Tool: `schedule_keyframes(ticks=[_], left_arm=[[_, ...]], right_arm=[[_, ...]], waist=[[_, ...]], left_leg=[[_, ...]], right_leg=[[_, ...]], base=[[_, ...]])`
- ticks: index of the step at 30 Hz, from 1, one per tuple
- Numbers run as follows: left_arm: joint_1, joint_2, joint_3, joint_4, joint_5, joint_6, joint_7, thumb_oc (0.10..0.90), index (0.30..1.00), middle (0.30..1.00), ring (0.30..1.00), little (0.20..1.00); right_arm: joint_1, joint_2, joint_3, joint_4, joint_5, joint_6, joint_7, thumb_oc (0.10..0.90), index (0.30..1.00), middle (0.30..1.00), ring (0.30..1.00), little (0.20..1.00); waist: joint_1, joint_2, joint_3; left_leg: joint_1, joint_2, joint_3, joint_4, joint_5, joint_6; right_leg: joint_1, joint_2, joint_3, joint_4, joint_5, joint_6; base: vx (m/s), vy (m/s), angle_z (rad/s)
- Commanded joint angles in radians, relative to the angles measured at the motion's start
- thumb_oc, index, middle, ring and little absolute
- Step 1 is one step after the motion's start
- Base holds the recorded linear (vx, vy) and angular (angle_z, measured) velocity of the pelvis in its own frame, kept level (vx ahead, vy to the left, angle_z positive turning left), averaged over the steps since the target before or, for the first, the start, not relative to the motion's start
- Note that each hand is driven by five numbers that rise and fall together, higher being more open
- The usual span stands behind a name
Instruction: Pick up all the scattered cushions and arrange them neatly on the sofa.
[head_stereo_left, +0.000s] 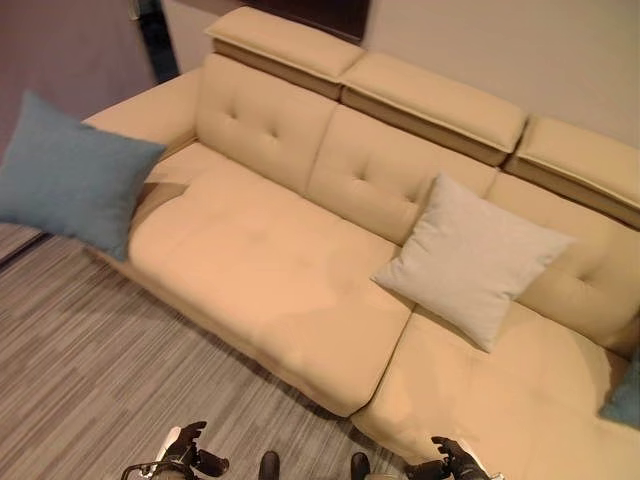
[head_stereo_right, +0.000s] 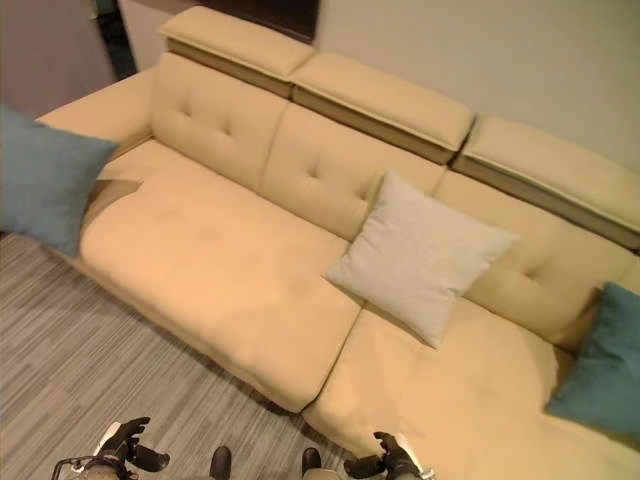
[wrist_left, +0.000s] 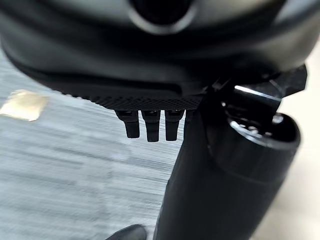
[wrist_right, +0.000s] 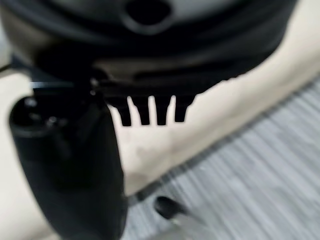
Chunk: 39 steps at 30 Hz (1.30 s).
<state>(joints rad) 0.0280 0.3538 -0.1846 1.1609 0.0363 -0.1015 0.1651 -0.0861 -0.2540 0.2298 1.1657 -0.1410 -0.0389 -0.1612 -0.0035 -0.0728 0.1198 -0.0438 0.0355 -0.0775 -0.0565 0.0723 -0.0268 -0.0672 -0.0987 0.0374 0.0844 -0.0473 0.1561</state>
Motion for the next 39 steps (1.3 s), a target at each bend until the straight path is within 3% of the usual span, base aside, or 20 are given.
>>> schedule_keyframes(ticks=[1,5,6,7,8,9,13,14,15,16,18,21,23,24,27,29,31,34,36,39], left_arm=[[-0.078,0.003,0.027,-0.025,-0.044,-0.016,0.038,0.8,0.9,0.9,0.9,0.9],[-0.079,-0.016,0.011,-0.025,-0.048,-0.013,0.037,0.8,0.9,0.9,0.9,0.9],[-0.071,-0.025,0.012,-0.018,-0.046,-0.01,0.041,0.8,0.9,0.9,0.9,0.9],[-0.066,-0.027,0.015,-0.015,-0.044,-0.008,0.039,0.8,0.9,0.9,0.9,0.9],[-0.066,-0.027,0.015,-0.015,-0.044,-0.008,0.039,0.8,0.9,0.9,0.9,0.9],[-0.045,-0.031,0.02,0.003,-0.026,-0.002,0.045,0.8,0.9,0.9,0.9,0.9],[-0.033,-0.024,0.025,0.003,-0.008,0.006,0.039,0.8,0.9,0.9,0.9,0.9],[-0.028,-0.025,0.025,0.001,-0.005,0.006,0.032,0.8,0.9,0.9,0.9,0.9],[-0.027,-0.025,0.025,0.001,-0.005,0.007,0.032,0.8,0.9,0.9,0.9,0.9],[-0.023,-0.02,0.03,0.005,-0.003,0.011,0.03,0.8,0.9,0.9,0.9,0.9],[-0.024,-0.015,0.033,0.006,-0.002,0.012,0.032,0.8,0.9,0.9,0.9,0.9],[-0.028,0.011,0.043,0.004,0.003,0.013,0.037,0.8,0.9,0.9,0.9,0.9],[-0.039,0.028,0.041,-0.005,0.004,0.01,0.043,0.8,0.9,0.9,0.9,0.9],[-0.043,0.031,0.04,-0.011,0.002,0.007,0.043,0.8,0.9,0.9,0.9,0.9],[-0.053,0.034,0.024,-0.024,0.0,0.004,0.038,0.8,0.9,0.9,0.9,0.9],[-0.06,0.031,0.007,-0.011,0.013,0.006,0.031,0.8,0.9,0.9,0.9,0.9],[-0.061,0.031,0.007,-0.011,0.013,0.006,0.031,0.8,0.9,0.9,0.9,0.9],[-0.068,0.028,-0.002,0.013,0.038,0.015,0.022,0.8,0.9,0.9,0.9,0.9],[-0.062,0.018,-0.002,0.023,0.044,0.012,0.022,0.8,0.9,0.9,0.9,0.9],[-0.022,-0.021,-0.013,0.032,0.056,0.016,0.021,0.8,0.9,0.9,0.9,0.9]], right_arm=[[-0.017,-0.063,0.056,-0.06,0.019,-0.029,-0.028,0.8,0.9,0.9,0.9,0.9],[-0.015,-0.077,0.057,-0.054,0.013,-0.028,-0.032,0.8,0.9,0.9,0.9,0.9],[-0.005,-0.081,0.05,-0.047,0.015,-0.025,-0.031,0.8,0.9,0.9,0.9,0.9],[0.002,-0.081,0.047,-0.044,0.012,-0.023,-0.031,0.8,0.9,0.9,0.9,0.9],[0.002,-0.081,0.048,-0.044,0.012,-0.023,-0.031,0.8,0.9,0.9,0.9,0.9],[0.025,-0.076,0.036,-0.035,0.012,-0.017,-0.036,0.8,0.9,0.9,0.9,0.9],[0.036,-0.068,0.029,-0.036,0.009,-0.015,-0.04,0.8,0.9,0.9,0.9,0.9],[0.035,-0.068,0.03,-0.034,0.003,-0.012,-0.041,0.8,0.9,0.9,0.9,0.9],[0.035,-0.069,0.031,-0.035,0.003,-0.012,-0.041,0.8,0.9,0.9,0.9,0.9],[0.028,-0.054,0.042,-0.029,-0.006,-0.01,-0.04,0.8,0.9,0.9,0.9,0.9],[0.023,-0.049,0.045,-0.031,-0.008,-0.009,-0.041,0.8,0.9,0.9,0.9,0.9],[0.0,-0.029,0.056,-0.053,-0.006,-0.01,-0.039,0.8,0.9,0.9,0.9,0.9],[-0.01,-0.02,0.065,-0.073,-0.001,-0.014,-0.037,0.8,0.9,0.9,0.9,0.9],[-0.012,-0.019,0.066,-0.082,0.004,-0.015,-0.036,0.8,0.9,0.9,0.9,0.9],[0.001,-0.017,0.059,-0.087,0.02,-0.019,-0.037,0.8,0.9,0.9,0.9,0.9],[0.011,-0.015,0.048,-0.075,0.026,-0.017,-0.04,0.8,0.9,0.9,0.9,0.9],[0.011,-0.015,0.048,-0.075,0.026,-0.017,-0.04,0.8,0.9,0.9,0.9,0.9],[0.014,-0.012,0.051,-0.058,0.011,-0.011,-0.044,0.8,0.9,0.9,0.9,0.9],[0.021,-0.013,0.047,-0.056,0.013,-0.014,-0.044,0.8,0.9,0.9,0.9,0.9],[0.047,-0.023,0.042,-0.052,0.012,-0.016,-0.038,0.8,0.9,0.9,0.9,0.9]], waist=[[-0.002,-0.039,-0.02],[0.003,-0.037,0.002],[-0.007,-0.034,0.007],[-0.013,-0.032,0.001],[-0.013,-0.032,0.001],[-0.035,-0.031,-0.009],[-0.065,-0.029,-0.025],[-0.068,-0.027,-0.035],[-0.069,-0.027,-0.035],[-0.054,-0.039,-0.044],[-0.053,-0.044,-0.043],[-0.046,-0.048,-0.023],[-0.049,-0.041,-0.01],[-0.049,-0.034,-0.007],[-0.074,-0.019,-0.003],[-0.097,-0.022,0.0],[-0.098,-0.022,-0.003],[-0.117,-0.031,0.005],[-0.123,-0.033,0.01],[-0.132,-0.029,-0.014]], left_leg=[[-0.068,-0.031,-0.018,0.062,-0.101,-0.039],[-0.12,-0.02,-0.008,0.09,-0.073,-0.057],[-0.132,0.01,0.089,0.106,-0.07,-0.05],[-0.132,0.028,0.14,0.104,-0.065,-0.049],[-0.131,0.028,0.14,0.104,-0.066,-0.05],[-0.111,0.07,0.285,0.095,-0.051,-0.056],[-0.073,0.104,0.464,0.083,-0.066,-0.063],[-0.06,0.099,0.474,0.073,-0.071,-0.058],[-0.059,0.098,0.474,0.071,-0.07,-0.058],[-0.058,0.063,0.419,0.069,-0.093,-0.04],[-0.053,0.049,0.412,0.059,-0.098,-0.028],[-0.022,0.013,0.395,0.028,-0.109,0.006],[-0.003,0.001,0.382,0.002,-0.106,0.017],[-0.005,0.004,0.386,-0.005,-0.086,0.023],[0.015,-0.011,0.334,-0.031,-0.083,0.011],[0.016,-0.03,0.295,-0.031,-0.094,0.004],[0.012,-0.03,0.294,-0.031,-0.092,0.004],[0.037,-0.06,0.25,-0.031,-0.12,0.002],[0.06,-0.068,0.232,-0.031,-0.131,0.002],[0.099,-0.087,0.229,0.068,-0.213,-0.013]], right_leg=[[-0.011,0.023,-0.105,-0.082,0.025,-0.018],[0.003,0.015,-0.178,-0.101,0.021,-0.026],[0.019,0.002,-0.231,-0.106,0.019,-0.026],[0.02,-0.003,-0.255,-0.112,0.021,-0.028],[0.02,-0.003,-0.255,-0.113,0.021,-0.028],[0.044,-0.01,-0.323,-0.126,0.025,-0.029],[0.077,-0.031,-0.415,-0.12,0.011,-0.019],[0.084,-0.036,-0.429,-0.114,0.008,-0.019],[0.085,-0.036,-0.43,-0.113,0.008,-0.019],[0.091,-0.066,-0.439,-0.052,0.0,-0.011],[0.083,-0.08,-0.433,-0.015,0.004,-0.006],[0.025,-0.132,-0.386,0.154,0.034,0.011],[-0.018,-0.125,-0.335,0.236,0.052,0.022],[-0.046,-0.108,-0.319,0.25,0.063,0.007],[-0.085,-0.022,-0.236,0.203,0.011,-0.013],[-0.105,0.01,-0.223,0.111,0.031,-0.013],[-0.107,0.011,-0.224,0.107,0.034,-0.014],[-0.162,0.036,-0.238,0.026,0.096,0.005],[-0.149,0.036,-0.249,0.009,0.092,0.007],[-0.078,0.05,-0.22,-0.014,0.066,-0.025]], base=[[-0.15,-0.333,0.94],[-0.07,-0.041,1.1],[-0.09,0.023,0.64],[-0.05,0.025,1.04],[0.0,0.058,1.84],[0.02,0.065,1.73],[0.09,0.107,1.3],[0.08,0.124,0.78],[0.24,0.262,0.94],[0.22,0.276,0.86],[0.16,0.232,0.49],[0.1,0.229,0.35],[0.07,0.17,0.23],[0.08,0.117,0.28],[0.16,0.08,0.49],[0.18,0.005,1.14],[0.1,-0.01,1.0],[0.22,-0.017,0.54],[0.23,-0.03,0.57],[0.4,-0.076,0.23]])
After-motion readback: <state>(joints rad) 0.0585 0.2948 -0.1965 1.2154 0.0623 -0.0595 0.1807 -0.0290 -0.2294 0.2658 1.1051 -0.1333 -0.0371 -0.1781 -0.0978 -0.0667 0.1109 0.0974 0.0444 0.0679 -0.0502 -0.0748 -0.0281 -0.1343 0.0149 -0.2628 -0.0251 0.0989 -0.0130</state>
